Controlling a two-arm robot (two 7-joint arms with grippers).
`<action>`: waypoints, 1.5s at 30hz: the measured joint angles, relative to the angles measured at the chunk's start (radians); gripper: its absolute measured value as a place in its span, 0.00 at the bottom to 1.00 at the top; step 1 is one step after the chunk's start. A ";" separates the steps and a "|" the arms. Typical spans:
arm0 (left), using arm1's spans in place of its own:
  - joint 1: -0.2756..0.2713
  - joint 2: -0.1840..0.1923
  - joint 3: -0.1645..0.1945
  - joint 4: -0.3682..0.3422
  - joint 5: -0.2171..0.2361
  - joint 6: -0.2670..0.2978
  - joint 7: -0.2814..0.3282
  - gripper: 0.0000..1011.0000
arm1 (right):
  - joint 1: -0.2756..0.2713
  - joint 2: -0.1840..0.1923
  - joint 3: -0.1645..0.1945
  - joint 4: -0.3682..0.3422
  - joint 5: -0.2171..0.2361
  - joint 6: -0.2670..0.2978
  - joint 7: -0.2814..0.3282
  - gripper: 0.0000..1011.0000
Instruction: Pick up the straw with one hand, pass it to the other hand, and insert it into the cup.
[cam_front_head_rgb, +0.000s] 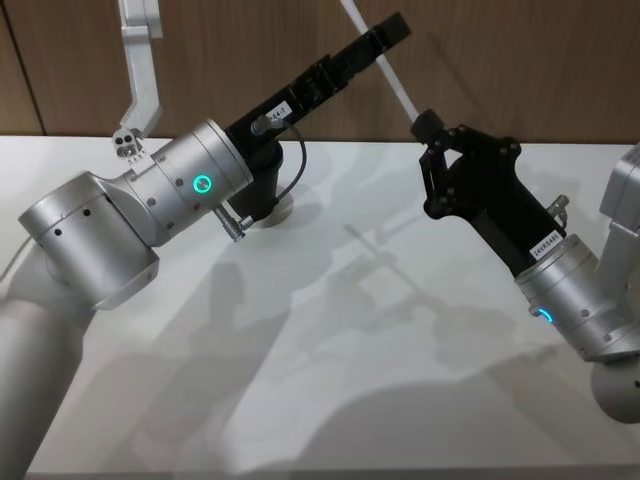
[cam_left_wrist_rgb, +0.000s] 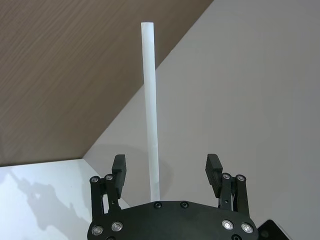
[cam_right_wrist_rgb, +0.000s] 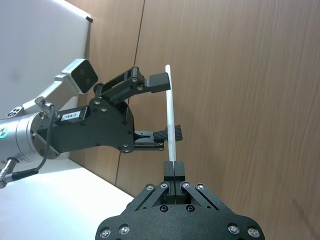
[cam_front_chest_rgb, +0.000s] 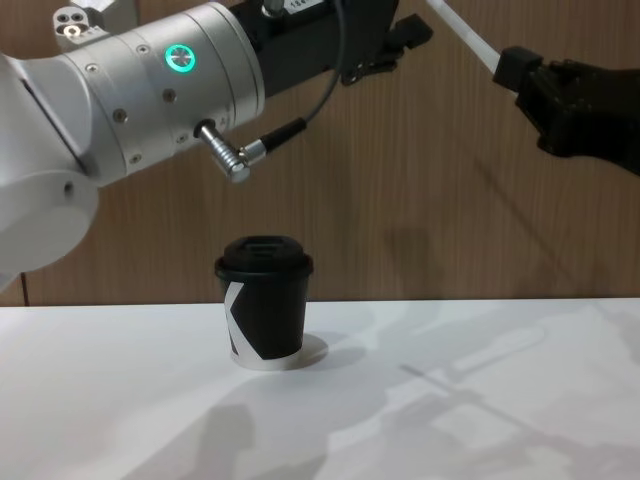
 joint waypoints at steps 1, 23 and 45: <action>-0.003 0.000 0.002 0.004 0.000 -0.002 -0.001 0.99 | 0.000 0.000 0.000 0.000 0.000 0.000 0.000 0.01; -0.026 -0.002 0.019 0.036 0.006 -0.026 0.004 0.99 | 0.000 0.000 0.000 0.000 0.000 0.000 0.000 0.01; -0.031 -0.002 0.022 0.042 0.007 -0.030 0.007 0.47 | 0.000 0.000 0.000 0.000 0.000 0.000 0.000 0.01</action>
